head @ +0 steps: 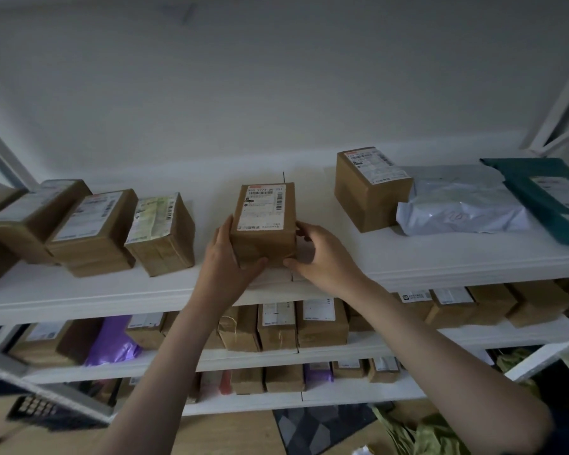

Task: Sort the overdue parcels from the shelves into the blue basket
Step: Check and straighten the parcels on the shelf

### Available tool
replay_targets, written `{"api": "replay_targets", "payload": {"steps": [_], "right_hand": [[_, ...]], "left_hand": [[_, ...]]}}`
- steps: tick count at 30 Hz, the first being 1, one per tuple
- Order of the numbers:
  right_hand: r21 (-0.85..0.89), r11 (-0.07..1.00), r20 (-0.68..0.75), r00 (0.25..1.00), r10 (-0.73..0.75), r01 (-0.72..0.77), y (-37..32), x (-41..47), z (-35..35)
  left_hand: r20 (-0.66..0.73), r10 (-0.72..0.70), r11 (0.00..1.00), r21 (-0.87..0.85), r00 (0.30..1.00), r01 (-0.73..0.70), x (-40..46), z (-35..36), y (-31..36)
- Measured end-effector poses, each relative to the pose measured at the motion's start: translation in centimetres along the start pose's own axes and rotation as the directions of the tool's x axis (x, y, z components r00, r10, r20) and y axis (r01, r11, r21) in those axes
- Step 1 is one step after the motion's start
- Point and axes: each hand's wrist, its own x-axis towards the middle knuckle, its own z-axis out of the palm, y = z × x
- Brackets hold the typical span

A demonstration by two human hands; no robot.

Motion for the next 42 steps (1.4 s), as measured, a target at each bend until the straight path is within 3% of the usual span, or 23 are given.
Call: {"api": "replay_targets", "payload": {"steps": [4, 11, 13, 16, 19, 24, 31, 42], "right_hand": [[-0.007, 1.000, 0.046, 0.999, -0.026, 0.026, -0.9, 0.9, 1.1], [-0.006, 0.999, 0.065, 0.997, -0.035, 0.036, -1.6, 0.7, 1.6], [-0.042, 0.999, 0.076, 0.997, -0.020, 0.023, -1.3, 0.1, 1.1], [-0.086, 0.996, 0.058, 0.998, -0.011, 0.016, -0.4, -1.2, -0.2], [-0.090, 0.996, 0.000, 1.000, -0.001, 0.001, 0.4, -2.9, -2.0], [-0.092, 0.992, -0.151, 0.986, 0.075, -0.090, 2.7, -4.9, -5.6], [-0.055, 0.952, -0.253, 0.927, 0.278, -0.301, 4.9, -6.1, -8.6], [0.037, 0.946, -0.386, 0.868, 0.311, -0.323, 6.9, -4.1, -6.9]], "left_hand": [[-0.052, -0.030, 0.997, 0.074, 0.998, 0.034, -0.4, -1.4, 0.2], [-0.178, 0.070, 0.978, 0.204, 0.982, -0.032, -2.2, -1.3, 0.2], [-0.234, 0.127, 0.981, 0.175, 0.964, -0.086, -3.3, -1.0, 1.0], [-0.268, 0.324, 0.944, 0.159, 0.907, -0.290, -5.2, 0.2, 2.5], [-0.154, 0.459, 0.885, 0.169, 0.875, -0.434, -6.0, 2.2, 3.3], [0.066, 0.317, 0.945, 0.065, 0.946, -0.321, -4.9, 4.8, 4.6], [0.225, 0.293, 0.953, 0.009, 0.929, -0.303, -2.0, 7.7, 5.2], [0.219, 0.238, 0.966, -0.150, 0.946, -0.209, 1.3, 10.0, 4.8]]}}
